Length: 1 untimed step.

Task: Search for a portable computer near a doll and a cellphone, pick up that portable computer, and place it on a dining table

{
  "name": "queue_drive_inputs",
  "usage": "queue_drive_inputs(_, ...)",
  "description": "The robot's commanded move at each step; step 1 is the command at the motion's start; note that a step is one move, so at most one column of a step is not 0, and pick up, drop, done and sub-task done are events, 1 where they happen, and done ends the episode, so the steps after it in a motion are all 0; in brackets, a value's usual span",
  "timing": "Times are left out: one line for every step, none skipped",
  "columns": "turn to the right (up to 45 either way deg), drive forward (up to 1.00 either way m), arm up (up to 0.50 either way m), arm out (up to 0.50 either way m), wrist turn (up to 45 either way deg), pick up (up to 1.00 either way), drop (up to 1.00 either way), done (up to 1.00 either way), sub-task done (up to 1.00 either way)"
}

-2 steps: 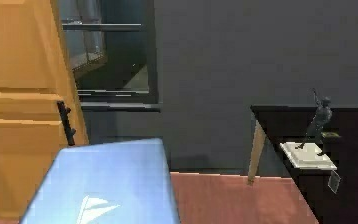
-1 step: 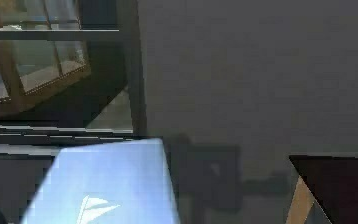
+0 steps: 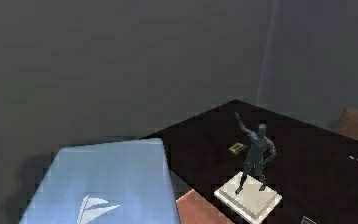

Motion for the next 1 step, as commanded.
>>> queue_drive_inputs(45.0,0.0,0.0,0.0,0.0,0.0,0.0,0.0,0.0)
